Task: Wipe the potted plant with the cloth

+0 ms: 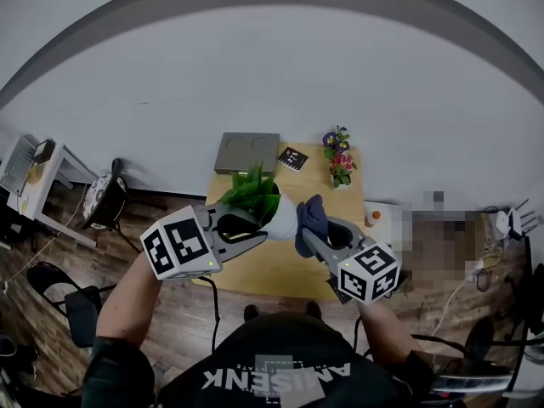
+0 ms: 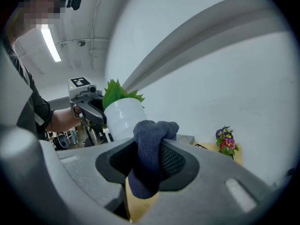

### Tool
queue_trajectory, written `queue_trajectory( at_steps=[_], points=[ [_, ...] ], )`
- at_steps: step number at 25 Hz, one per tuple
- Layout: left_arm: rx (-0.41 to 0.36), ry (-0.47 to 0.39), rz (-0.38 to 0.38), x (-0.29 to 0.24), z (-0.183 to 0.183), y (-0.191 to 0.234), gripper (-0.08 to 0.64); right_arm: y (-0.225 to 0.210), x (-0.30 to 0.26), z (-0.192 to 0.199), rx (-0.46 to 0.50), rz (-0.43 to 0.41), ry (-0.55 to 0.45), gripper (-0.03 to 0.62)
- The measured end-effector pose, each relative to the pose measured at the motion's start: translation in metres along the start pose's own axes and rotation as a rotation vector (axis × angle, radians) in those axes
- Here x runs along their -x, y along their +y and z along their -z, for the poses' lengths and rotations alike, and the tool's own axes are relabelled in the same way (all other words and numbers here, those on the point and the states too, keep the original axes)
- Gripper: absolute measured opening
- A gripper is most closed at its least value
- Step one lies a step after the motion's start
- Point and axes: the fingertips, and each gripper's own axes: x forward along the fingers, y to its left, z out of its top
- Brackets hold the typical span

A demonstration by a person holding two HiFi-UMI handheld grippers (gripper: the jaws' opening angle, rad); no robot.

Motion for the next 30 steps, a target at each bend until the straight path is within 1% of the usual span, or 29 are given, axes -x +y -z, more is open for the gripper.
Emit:
queue_trajectory(
  at_steps=[4, 7, 9, 12, 14, 16, 18, 21, 24, 30],
  points=[
    [-0.053, 0.003, 0.011, -0.001, -0.002, -0.004, 0.014, -0.01, 0.007, 0.007, -0.028, 0.023, 0.006, 0.131],
    [-0.082, 0.013, 0.018, -0.003, -0.001, -0.007, 0.014, -0.012, 0.016, -0.014, -0.01, 0.026, -0.035, 0.131],
    [-0.1, 0.019, 0.026, -0.004, 0.0, -0.01, 0.014, -0.004, 0.019, -0.039, 0.026, 0.002, -0.075, 0.132],
    [-0.121, 0.014, 0.045, -0.004, -0.001, -0.019, 0.014, 0.02, 0.021, -0.075, 0.096, -0.066, -0.128, 0.13],
    [-0.138, 0.009, 0.048, -0.005, -0.002, -0.026, 0.014, 0.038, 0.019, -0.09, 0.128, -0.109, -0.155, 0.13],
    [-0.152, 0.006, 0.048, -0.005, -0.003, -0.03, 0.014, 0.048, 0.015, -0.098, 0.148, -0.133, -0.162, 0.13],
    [-0.163, 0.007, 0.053, -0.004, -0.003, -0.031, 0.014, 0.05, 0.011, -0.098, 0.143, -0.141, -0.156, 0.13],
    [-0.172, 0.016, 0.049, -0.002, 0.002, -0.03, 0.014, 0.047, 0.007, -0.09, 0.109, -0.147, -0.141, 0.132],
    [-0.17, 0.015, 0.032, -0.001, 0.004, -0.027, 0.014, 0.039, 0.004, -0.075, 0.072, -0.132, -0.121, 0.132],
    [-0.167, 0.007, 0.023, 0.004, 0.008, -0.024, 0.014, 0.028, 0.003, -0.041, 0.007, -0.104, -0.074, 0.132]
  ],
)
